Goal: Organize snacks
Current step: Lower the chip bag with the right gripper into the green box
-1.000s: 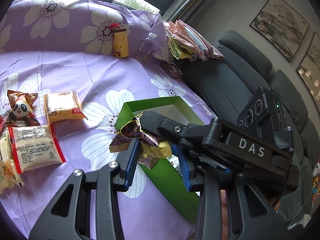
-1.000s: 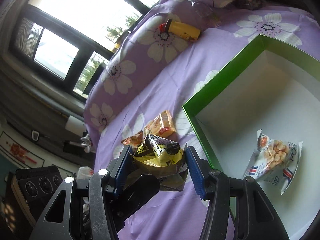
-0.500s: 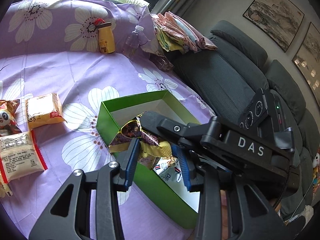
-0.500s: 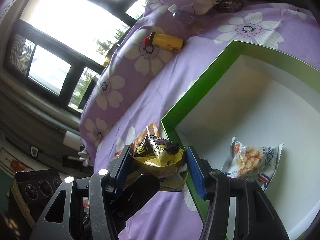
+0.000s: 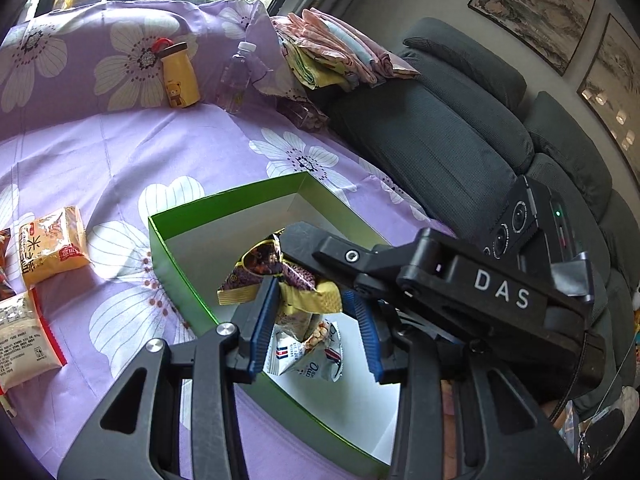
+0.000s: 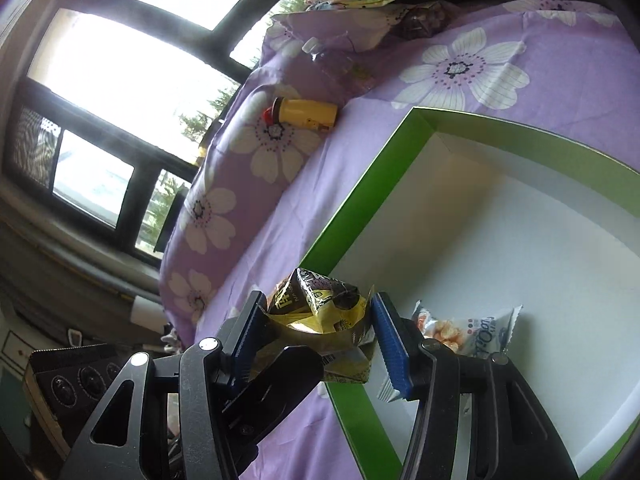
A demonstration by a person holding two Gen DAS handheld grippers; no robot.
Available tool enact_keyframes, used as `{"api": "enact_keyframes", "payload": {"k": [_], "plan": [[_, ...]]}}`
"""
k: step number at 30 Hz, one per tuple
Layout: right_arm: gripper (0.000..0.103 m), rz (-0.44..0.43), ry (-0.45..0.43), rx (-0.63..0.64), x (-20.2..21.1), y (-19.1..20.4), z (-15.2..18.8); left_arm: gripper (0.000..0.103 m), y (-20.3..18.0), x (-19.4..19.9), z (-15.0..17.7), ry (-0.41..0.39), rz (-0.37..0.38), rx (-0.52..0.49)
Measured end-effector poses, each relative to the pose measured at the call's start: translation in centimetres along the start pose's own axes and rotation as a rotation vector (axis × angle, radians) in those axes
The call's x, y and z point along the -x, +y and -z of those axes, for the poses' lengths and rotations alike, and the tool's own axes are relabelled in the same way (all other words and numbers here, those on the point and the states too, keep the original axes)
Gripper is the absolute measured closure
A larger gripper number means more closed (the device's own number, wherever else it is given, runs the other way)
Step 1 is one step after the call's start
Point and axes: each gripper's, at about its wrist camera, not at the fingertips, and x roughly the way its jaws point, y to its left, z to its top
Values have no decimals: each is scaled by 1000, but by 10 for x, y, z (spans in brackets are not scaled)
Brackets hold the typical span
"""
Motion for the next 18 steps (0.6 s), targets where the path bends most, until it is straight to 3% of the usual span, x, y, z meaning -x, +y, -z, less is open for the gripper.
{"api": "enact_keyframes", "payload": {"k": [18], "plan": [[46,48,-15,-74,3,-24,-8,66,-1,-31,-5,62,45,15]]}}
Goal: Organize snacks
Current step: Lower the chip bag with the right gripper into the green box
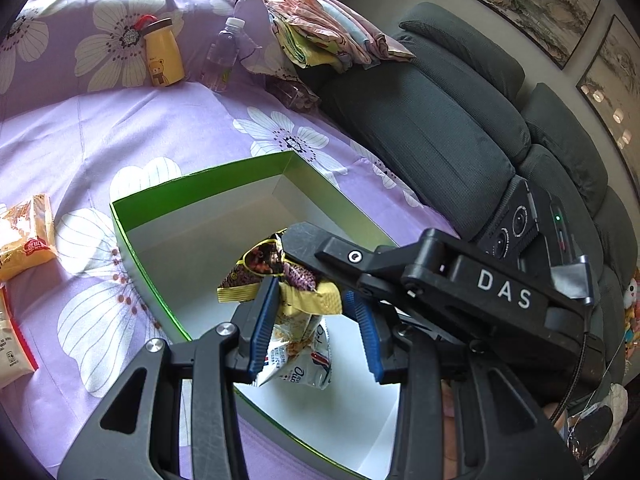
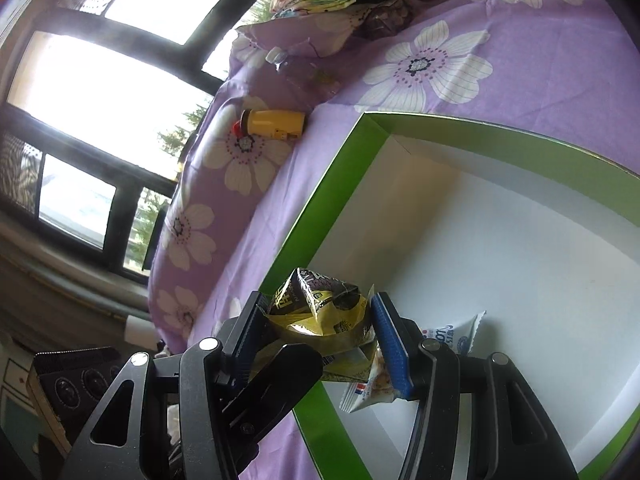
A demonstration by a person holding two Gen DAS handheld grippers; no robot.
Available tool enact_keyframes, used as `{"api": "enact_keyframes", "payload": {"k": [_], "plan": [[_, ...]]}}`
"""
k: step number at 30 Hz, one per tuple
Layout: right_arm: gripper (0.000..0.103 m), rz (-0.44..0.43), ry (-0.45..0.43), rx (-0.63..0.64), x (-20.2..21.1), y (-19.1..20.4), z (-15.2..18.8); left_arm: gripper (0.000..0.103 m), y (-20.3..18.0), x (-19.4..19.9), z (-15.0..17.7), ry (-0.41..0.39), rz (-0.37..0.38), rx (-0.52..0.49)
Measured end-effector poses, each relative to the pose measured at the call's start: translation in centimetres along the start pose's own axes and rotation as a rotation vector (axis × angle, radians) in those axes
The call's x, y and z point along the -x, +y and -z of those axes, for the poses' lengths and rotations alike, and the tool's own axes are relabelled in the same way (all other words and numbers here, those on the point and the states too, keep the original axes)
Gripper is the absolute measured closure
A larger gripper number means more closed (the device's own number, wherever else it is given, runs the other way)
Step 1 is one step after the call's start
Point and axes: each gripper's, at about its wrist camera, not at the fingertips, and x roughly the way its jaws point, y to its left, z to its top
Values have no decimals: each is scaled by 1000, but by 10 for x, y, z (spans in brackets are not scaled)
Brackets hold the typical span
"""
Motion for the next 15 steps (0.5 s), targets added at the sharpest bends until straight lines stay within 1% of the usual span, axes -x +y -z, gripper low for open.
{"api": "enact_keyframes", "payload": {"k": [8,15], "plan": [[46,24,3,-27,-1,-8,-2,66,3,-9,0,25,10,14],[46,36,2,-34,-1,-9,-3,66,3,-13,0,31,18,16]]}}
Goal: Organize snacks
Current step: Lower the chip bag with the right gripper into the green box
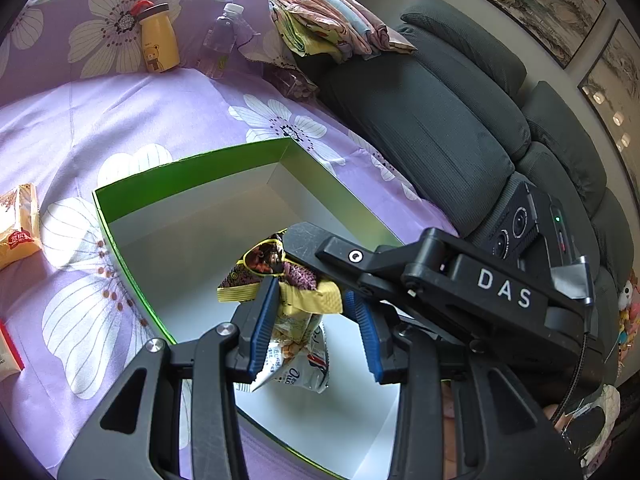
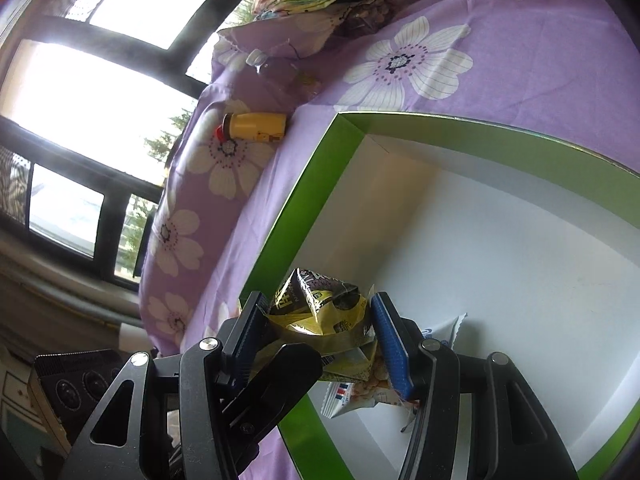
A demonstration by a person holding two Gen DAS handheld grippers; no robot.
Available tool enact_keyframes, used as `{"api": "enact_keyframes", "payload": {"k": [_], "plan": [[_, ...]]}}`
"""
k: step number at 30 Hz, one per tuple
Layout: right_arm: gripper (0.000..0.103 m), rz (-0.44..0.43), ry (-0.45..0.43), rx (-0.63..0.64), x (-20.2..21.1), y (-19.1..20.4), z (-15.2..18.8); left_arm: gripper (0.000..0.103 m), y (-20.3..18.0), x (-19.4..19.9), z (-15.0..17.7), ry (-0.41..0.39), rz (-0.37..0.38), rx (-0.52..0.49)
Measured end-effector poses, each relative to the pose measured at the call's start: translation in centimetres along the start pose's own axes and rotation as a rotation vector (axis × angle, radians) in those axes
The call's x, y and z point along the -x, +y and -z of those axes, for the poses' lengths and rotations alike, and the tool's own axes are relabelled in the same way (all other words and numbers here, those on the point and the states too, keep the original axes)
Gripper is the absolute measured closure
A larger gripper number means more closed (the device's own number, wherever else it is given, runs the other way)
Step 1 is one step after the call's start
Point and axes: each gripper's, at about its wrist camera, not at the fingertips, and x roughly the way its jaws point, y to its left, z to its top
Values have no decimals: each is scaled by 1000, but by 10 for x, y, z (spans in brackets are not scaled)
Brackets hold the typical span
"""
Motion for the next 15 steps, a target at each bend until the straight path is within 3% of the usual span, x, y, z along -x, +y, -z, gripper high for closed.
{"api": "enact_keyframes", "payload": {"k": [15], "plan": [[46,7,-2,-11,0,-2,0,66,1,-4,-1,10,4,-3]]}}
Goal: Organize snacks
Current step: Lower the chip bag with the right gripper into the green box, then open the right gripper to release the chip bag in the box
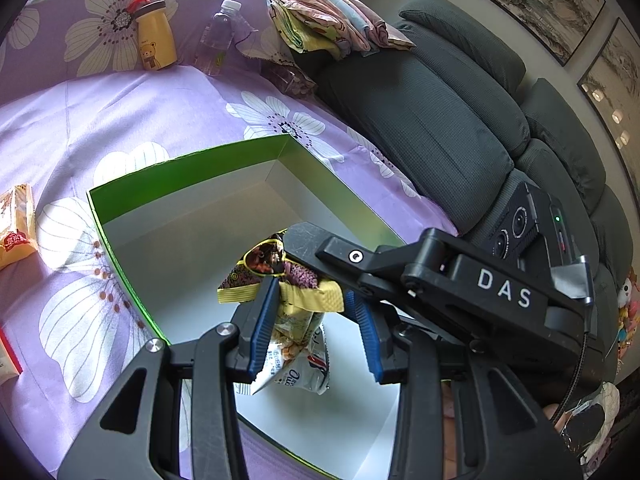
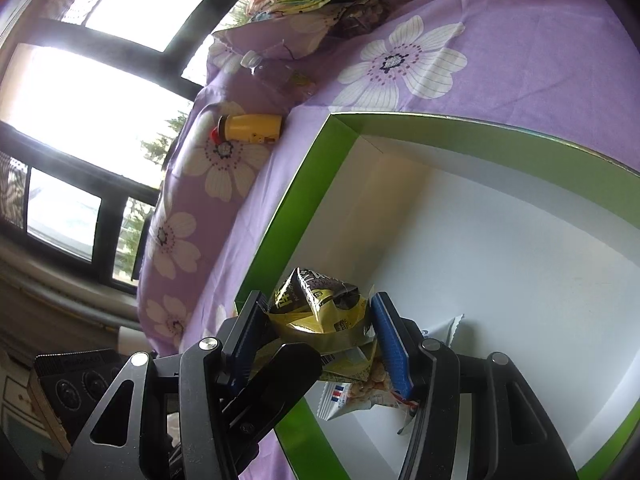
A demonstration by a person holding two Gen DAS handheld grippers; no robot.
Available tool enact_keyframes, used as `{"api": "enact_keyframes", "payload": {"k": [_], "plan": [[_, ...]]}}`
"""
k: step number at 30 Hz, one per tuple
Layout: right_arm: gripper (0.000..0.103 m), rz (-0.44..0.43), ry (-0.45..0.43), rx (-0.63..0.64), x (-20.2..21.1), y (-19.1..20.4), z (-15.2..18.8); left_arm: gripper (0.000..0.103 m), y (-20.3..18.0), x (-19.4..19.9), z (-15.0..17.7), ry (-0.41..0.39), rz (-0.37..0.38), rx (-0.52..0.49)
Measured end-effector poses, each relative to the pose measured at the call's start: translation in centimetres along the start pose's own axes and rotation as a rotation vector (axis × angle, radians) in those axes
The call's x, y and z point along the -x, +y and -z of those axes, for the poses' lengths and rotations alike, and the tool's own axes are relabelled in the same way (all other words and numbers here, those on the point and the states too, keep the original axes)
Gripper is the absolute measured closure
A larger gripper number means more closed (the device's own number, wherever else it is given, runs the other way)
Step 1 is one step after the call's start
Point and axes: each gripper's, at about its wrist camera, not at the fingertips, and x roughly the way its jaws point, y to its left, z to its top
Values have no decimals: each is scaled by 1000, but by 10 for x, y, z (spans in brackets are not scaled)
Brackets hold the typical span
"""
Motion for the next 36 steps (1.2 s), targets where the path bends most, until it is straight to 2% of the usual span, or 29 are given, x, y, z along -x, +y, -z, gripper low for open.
{"api": "enact_keyframes", "payload": {"k": [36], "plan": [[46,12,5,-3,-1,0,2,66,5,1,5,3,-13,17]]}}
